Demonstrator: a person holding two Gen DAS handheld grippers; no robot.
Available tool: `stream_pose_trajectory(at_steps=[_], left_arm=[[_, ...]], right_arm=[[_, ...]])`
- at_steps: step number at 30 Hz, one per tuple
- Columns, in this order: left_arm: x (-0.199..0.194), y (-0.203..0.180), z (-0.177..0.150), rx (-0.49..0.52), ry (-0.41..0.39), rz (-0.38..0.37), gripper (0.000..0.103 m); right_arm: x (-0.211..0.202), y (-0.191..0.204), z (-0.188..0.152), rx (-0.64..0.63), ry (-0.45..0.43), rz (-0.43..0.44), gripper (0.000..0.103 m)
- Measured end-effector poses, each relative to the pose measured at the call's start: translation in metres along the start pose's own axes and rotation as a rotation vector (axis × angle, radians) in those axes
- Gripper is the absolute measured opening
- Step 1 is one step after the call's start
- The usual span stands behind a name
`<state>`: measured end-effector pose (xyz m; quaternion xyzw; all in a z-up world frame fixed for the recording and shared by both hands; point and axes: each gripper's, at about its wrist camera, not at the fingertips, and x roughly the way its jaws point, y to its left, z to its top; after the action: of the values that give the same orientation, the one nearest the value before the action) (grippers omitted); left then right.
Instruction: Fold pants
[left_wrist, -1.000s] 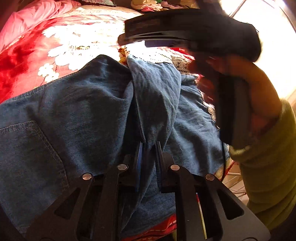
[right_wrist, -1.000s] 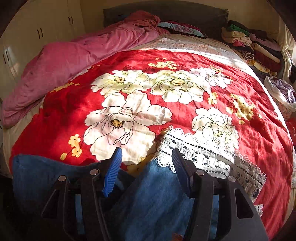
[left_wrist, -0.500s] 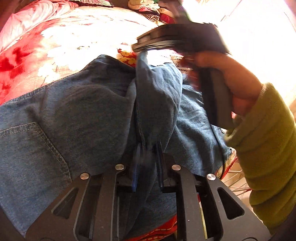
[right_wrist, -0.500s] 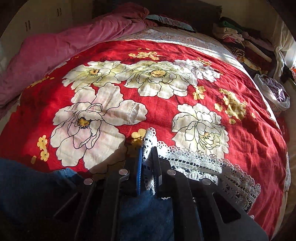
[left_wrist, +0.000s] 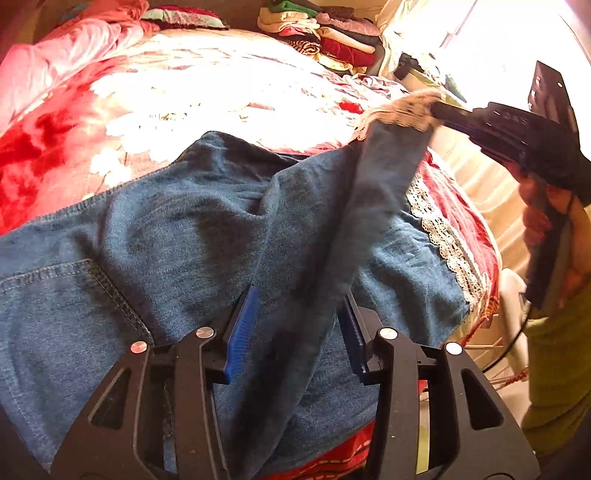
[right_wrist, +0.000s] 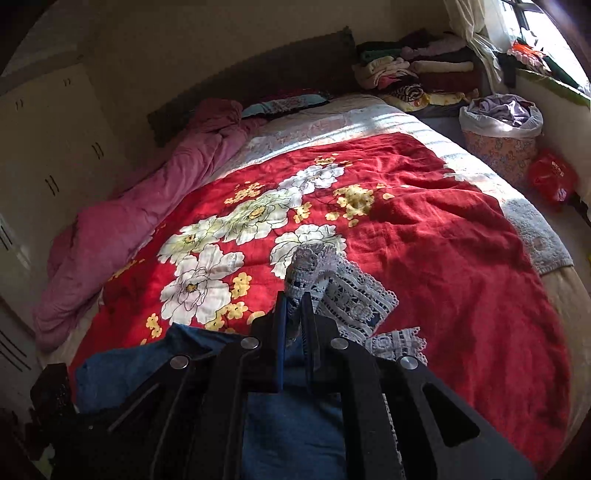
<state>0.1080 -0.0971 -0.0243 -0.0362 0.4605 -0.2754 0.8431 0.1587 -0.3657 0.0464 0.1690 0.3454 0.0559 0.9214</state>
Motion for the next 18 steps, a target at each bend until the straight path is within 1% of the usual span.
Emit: stream_pose_trajectory(at_steps=[1,2,6,10,13,16,18], left_arm=[[-0.002,-0.003,-0.001,0.012,-0.002,0.005,0.008],[-0.003,-0.005,-0.001,0.024,-0.002,0.0,0.0],[-0.011,-0.014,-0.004,0.088,-0.015,0.014,0.0],[-0.017,-0.024,-0.011,0.136,-0.033,0.021,0.0],[-0.017,-0.028,-0.02,0.167,-0.018,0.023,0.0],[-0.017,-0.03,-0.029,0.194,-0.005,0.032,0.0],[-0.017,-0.031,-0.033,0.2,0.007,0.029,0.0]], right_arm=[[-0.006,-0.006,-0.004,0.017,0.003,0.001,0.007],[-0.011,-0.013,-0.009,0.036,0.008,0.002,0.007],[-0.026,-0.027,-0.032,0.076,0.034,-0.011,0.007],[-0.051,-0.04,-0.06,0.116,0.057,0.01,0.007],[-0.066,-0.046,-0.083,0.139,0.089,0.012,0.007],[-0.074,-0.049,-0.106,0.147,0.13,0.008,0.007],[-0.077,-0.053,-0.12,0.165,0.146,0.019,0.007]])
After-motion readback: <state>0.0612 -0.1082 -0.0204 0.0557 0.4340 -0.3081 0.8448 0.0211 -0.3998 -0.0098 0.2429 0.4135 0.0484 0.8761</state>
